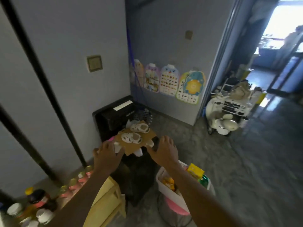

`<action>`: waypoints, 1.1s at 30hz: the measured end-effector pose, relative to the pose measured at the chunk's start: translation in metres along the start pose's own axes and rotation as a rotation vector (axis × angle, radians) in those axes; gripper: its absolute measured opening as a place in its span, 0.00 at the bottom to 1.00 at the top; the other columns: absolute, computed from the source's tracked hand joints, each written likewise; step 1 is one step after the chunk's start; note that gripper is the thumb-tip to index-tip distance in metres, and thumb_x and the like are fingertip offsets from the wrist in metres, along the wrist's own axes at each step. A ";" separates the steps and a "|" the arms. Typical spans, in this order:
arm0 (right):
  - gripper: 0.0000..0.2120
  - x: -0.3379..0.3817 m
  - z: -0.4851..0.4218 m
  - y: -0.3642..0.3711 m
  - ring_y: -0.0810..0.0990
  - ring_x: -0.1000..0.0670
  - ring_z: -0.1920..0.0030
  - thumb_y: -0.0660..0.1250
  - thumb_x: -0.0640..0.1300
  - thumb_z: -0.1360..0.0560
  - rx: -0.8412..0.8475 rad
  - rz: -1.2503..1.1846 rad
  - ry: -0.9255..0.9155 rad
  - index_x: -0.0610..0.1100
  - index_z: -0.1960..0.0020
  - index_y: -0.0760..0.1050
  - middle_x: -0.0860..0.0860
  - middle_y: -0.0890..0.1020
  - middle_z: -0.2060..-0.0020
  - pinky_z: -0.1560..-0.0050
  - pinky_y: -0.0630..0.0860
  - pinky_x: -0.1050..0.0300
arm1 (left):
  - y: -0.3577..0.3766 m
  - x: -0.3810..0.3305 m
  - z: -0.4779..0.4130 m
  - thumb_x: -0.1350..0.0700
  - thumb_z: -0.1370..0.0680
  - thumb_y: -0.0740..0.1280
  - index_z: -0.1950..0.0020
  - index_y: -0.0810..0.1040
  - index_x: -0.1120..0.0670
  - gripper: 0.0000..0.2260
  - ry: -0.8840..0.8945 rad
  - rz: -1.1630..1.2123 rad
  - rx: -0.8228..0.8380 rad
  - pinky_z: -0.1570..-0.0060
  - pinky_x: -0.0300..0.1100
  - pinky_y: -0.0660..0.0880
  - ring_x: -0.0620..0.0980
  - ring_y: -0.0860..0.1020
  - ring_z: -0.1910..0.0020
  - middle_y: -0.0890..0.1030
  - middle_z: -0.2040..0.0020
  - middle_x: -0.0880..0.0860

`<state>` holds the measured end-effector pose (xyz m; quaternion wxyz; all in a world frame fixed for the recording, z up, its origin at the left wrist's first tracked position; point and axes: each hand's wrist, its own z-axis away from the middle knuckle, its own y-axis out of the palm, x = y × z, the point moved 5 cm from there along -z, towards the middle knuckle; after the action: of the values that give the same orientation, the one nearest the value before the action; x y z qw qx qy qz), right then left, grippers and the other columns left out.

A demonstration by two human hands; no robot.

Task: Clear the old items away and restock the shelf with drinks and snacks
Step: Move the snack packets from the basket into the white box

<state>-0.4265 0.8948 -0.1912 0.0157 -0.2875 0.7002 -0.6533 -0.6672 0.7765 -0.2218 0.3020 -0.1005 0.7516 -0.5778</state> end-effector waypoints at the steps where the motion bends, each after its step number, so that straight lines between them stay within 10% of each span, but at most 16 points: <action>1: 0.43 -0.027 0.006 -0.009 0.73 0.41 0.28 0.55 0.76 0.23 -0.009 0.010 0.048 0.43 0.25 0.68 0.44 0.74 0.27 0.33 0.76 0.43 | 0.012 -0.024 0.000 0.26 0.21 0.48 0.24 0.71 0.50 0.37 0.028 -0.001 0.028 0.26 0.64 0.63 0.57 0.72 0.27 0.74 0.25 0.53; 15: 0.51 -0.337 0.050 -0.008 0.76 0.39 0.31 0.50 0.79 0.33 0.097 -0.016 0.467 0.44 0.26 0.71 0.42 0.77 0.31 0.33 0.75 0.45 | 0.205 -0.286 0.039 0.31 0.17 0.53 0.33 0.77 0.49 0.27 0.271 0.006 0.271 0.30 0.60 0.62 0.53 0.75 0.31 0.77 0.32 0.50; 24: 0.49 -0.396 0.029 0.090 0.80 0.42 0.37 0.49 0.82 0.31 0.282 -0.004 0.494 0.47 0.27 0.72 0.45 0.80 0.35 0.41 0.80 0.45 | 0.343 -0.289 0.038 0.27 0.22 0.51 0.33 0.77 0.48 0.33 0.266 -0.095 0.458 0.34 0.58 0.66 0.53 0.76 0.34 0.79 0.35 0.49; 33: 0.44 -0.460 0.006 0.275 0.80 0.42 0.34 0.59 0.78 0.26 0.450 0.065 0.456 0.52 0.19 0.62 0.46 0.75 0.27 0.42 0.80 0.45 | 0.530 -0.252 0.039 0.21 0.27 0.49 0.15 0.58 0.44 0.45 0.357 -0.261 0.810 0.23 0.62 0.57 0.57 0.62 0.19 0.63 0.17 0.54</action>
<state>-0.1459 1.0785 -0.6089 -0.0578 -0.1007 0.5324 -0.8385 -0.3388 1.0361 -0.6351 0.1074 0.0330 0.4866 -0.8664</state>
